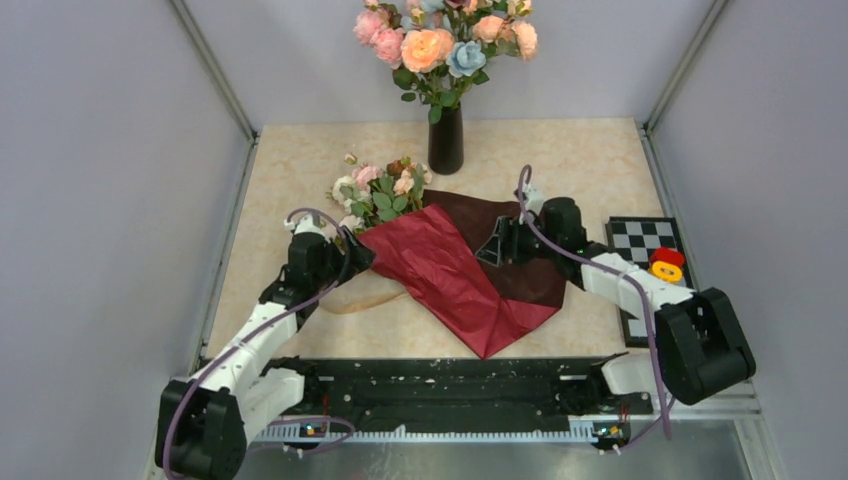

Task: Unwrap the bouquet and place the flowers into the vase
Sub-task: Unfold the wrapping paper at the center of the board.

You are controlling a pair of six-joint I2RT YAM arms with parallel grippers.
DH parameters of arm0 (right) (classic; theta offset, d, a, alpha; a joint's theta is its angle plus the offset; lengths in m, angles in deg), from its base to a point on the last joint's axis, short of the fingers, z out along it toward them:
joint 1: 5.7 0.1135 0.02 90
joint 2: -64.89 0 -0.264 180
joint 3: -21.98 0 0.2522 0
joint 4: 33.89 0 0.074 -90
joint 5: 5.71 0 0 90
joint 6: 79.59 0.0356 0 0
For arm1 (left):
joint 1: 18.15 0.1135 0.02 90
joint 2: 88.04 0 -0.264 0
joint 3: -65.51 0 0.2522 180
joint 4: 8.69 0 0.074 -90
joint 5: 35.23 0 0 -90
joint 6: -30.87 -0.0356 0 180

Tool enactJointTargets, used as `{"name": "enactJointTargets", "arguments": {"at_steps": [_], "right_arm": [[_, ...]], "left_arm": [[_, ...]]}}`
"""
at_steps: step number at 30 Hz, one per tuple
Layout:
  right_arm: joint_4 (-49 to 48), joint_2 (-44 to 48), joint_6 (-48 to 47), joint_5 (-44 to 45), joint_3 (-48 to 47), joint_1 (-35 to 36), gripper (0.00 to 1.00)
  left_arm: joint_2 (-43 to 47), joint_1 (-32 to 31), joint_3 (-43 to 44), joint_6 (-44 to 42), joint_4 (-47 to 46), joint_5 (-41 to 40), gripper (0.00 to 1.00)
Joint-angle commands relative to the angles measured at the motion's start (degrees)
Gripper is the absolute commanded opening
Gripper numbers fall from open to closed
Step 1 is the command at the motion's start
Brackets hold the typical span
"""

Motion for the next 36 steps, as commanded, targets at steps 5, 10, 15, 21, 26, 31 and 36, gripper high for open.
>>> {"name": "enactJointTargets", "arguments": {"at_steps": [5, 10, 15, 21, 26, 31, 36], "right_arm": [[-5.7, -6.8, 0.1, 0.8, 0.7, 7.0, 0.71], [-6.8, -10.5, -0.8, 1.3, 0.7, 7.9, 0.71], [-6.6, -13.3, -2.3, 0.7, -0.5, 9.0, 0.68], [-5.6, -14.5, -3.0, 0.4, -2.0, 10.4, 0.51], [-2.6, -10.7, -3.5, 1.4, -3.3, 13.0, 0.21], [0.7, -4.9, -4.8, 4.2, -5.0, 18.3, 0.06], [-0.5, -4.3, -4.3, 5.1, -6.5, 24.8, 0.00]], "left_arm": [[2.9, 0.2, 10.5, -9.6, 17.0, 4.2, 0.99], [3.8, 0.5, 14.6, -11.6, 20.6, 7.6, 0.99], [4.7, 0.5, 15.3, -10.6, 20.5, 8.9, 0.99], [5.2, 0.6, 14.8, -10.0, 20.6, 8.4, 0.99], [6.8, 0.7, 15.1, -9.7, 22.5, 4.5, 0.99], [9.9, 0.7, 17.2, -11.2, 25.4, 0.5, 0.99], [11.6, 0.6, 20.4, -11.8, 28.9, -0.3, 0.99]]}}
